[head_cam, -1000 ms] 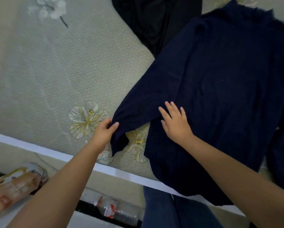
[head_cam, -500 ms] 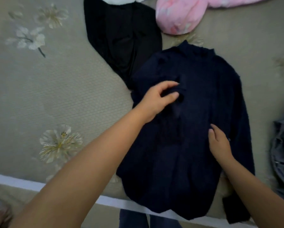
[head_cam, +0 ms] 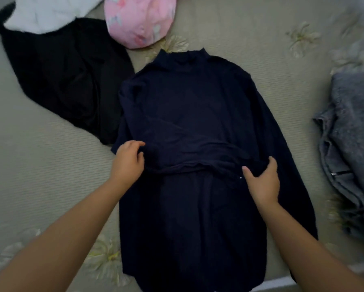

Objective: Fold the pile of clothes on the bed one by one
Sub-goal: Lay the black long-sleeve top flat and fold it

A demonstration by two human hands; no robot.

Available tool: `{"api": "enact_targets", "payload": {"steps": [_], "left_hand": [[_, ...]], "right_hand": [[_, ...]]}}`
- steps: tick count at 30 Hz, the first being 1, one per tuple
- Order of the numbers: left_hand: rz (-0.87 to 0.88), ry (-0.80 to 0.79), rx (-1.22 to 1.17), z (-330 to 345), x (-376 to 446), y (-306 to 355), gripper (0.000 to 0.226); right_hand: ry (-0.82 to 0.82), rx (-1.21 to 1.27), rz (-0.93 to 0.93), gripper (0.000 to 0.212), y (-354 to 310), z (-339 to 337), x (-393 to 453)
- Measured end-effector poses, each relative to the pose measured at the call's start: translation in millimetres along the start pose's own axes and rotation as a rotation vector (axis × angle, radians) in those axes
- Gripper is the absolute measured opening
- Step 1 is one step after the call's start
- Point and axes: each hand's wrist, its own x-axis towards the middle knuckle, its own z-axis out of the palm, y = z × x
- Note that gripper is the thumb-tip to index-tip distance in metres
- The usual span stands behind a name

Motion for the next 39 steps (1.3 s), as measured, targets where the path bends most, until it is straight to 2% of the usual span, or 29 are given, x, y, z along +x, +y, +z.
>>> {"api": "enact_targets", "payload": {"steps": [3,8,11,13,15,17,18,19,20,23,26,30,34,35,37,39], "left_hand": [[0.094,-0.014,0.161,-8,35,-3,0.040],[0.210,-0.120,0.541,-15,103,1,0.055],[0.223,-0.239,0.831,-22,128,2,0.041],[0.307,-0.231,0.920,-34,136,3,0.030],[0.382,-0.180,0.689,-47,143,0,0.025],[0.304,-0.116,0.220,-65,142,2,0.023],[0.266,-0.090,0.075,-74,142,2,0.022],[0.238,-0.081,0.036,-82,144,1,0.021],[0.247,-0.079,0.124,-88,148,-4,0.021],[0.251,-0.126,0.716,-109,165,-26,0.020],[0.182,-0.093,0.974,-119,181,-44,0.020],[0.113,-0.052,0.932,-100,187,-52,0.026],[0.034,0.058,0.590,-70,171,-55,0.046],[0.069,0.075,0.477,-63,161,-52,0.049],[0.275,0.042,0.364,-49,135,-51,0.057],[0.491,-0.115,0.462,-38,104,-59,0.076]], "right_hand": [[0.059,-0.066,-0.016,0.036,-5,-1,16],[0.073,-0.052,-0.220,0.017,-11,-17,27],[0.066,-0.067,-0.265,0.012,-19,-21,31],[0.071,-0.071,-0.292,0.010,-26,-19,34],[0.105,-0.040,-0.299,0.011,-37,-16,39],[0.125,0.016,-0.270,0.013,-52,-12,46],[0.123,0.038,-0.251,0.015,-60,-10,50],[0.112,0.046,-0.241,0.015,-67,-7,55],[0.100,0.035,-0.241,0.016,-74,-5,60],[0.075,-0.053,-0.254,0.017,-91,-1,77],[0.088,-0.147,-0.286,0.021,-112,2,100],[0.111,-0.251,-0.350,0.025,-143,15,126],[0.105,-0.348,-0.318,0.038,-154,35,139],[0.095,-0.374,-0.302,0.043,-152,40,139],[0.078,-0.419,-0.284,0.052,-146,48,139],[0.084,-0.461,-0.293,0.055,-136,52,138]]}}
